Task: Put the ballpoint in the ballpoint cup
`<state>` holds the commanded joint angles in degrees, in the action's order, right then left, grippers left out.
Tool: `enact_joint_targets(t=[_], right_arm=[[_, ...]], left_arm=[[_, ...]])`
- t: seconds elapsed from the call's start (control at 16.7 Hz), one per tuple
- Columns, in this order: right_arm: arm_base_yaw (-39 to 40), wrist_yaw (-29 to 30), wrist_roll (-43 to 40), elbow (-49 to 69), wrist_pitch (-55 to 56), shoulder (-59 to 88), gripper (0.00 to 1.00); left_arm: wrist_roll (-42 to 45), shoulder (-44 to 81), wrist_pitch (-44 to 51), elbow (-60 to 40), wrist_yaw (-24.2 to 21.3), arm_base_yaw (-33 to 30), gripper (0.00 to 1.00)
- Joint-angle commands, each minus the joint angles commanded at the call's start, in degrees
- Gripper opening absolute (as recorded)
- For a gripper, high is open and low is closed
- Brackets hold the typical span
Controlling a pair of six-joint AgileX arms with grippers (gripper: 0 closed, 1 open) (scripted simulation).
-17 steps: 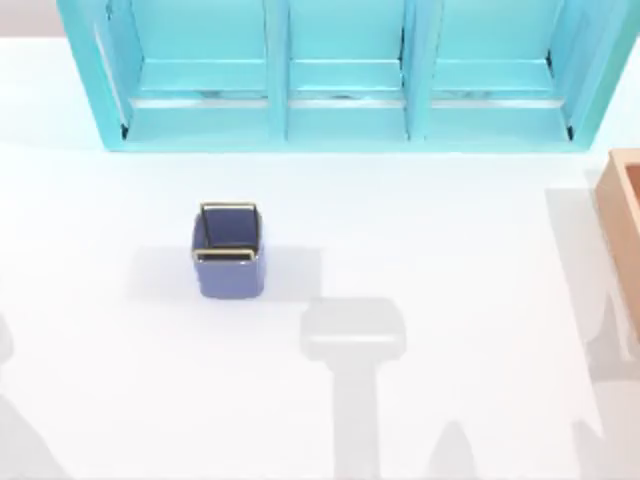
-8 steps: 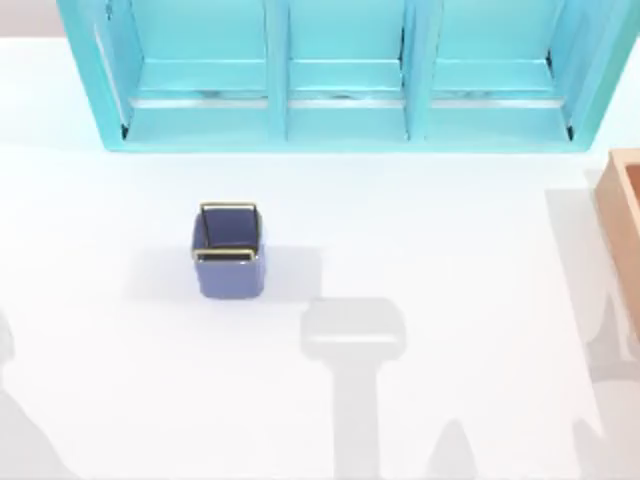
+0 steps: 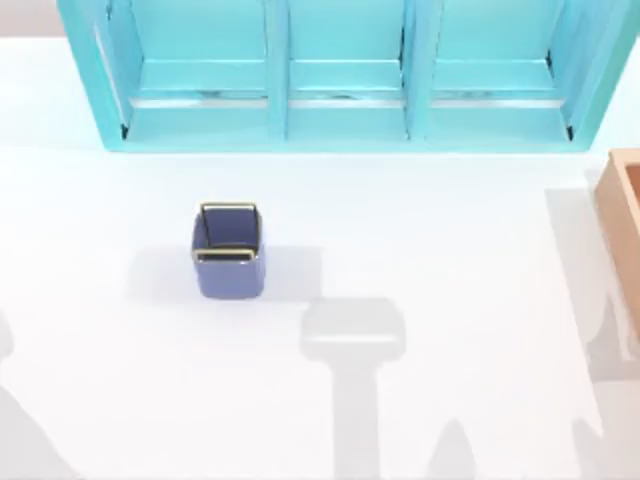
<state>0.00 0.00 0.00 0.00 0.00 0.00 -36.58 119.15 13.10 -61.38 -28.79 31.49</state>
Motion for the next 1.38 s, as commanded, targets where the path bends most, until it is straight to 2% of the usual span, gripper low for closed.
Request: enact_joint_targets(t=[0.12, 0.18, 0.6, 0.66, 0.84, 1.02, 1.38], right_arm=[[0.0, 0.0, 0.0, 0.0, 0.0, 0.0, 1.00], [0.0, 0.0, 0.0, 0.0, 0.0, 0.0, 1.00], [0.0, 0.0, 0.0, 0.0, 0.0, 0.0, 1.00], [0.0, 0.0, 0.0, 0.0, 0.0, 0.0, 1.00], [0.0, 0.0, 0.0, 0.0, 0.0, 0.0, 1.00], [0.0, 0.0, 0.0, 0.0, 0.0, 0.0, 1.00], [0.0, 0.0, 0.0, 0.0, 0.0, 0.0, 1.00]], left_arm=[[0.0, 0.0, 0.0, 0.0, 0.0, 0.0, 0.02], [0.0, 0.0, 0.0, 0.0, 0.0, 0.0, 0.00], [0.0, 0.0, 0.0, 0.0, 0.0, 0.0, 0.00], [1.8, -5.0, 4.6, -0.6, 1.0, 2.6, 0.00], [3.1, -6.4, 6.7, -0.6, 0.3, 3.7, 0.00], [7.2, -11.9, 14.2, -0.8, -0.9, 7.2, 0.00], [18.3, -28.9, 39.5, -1.1, -3.1, 17.9, 0.00]])
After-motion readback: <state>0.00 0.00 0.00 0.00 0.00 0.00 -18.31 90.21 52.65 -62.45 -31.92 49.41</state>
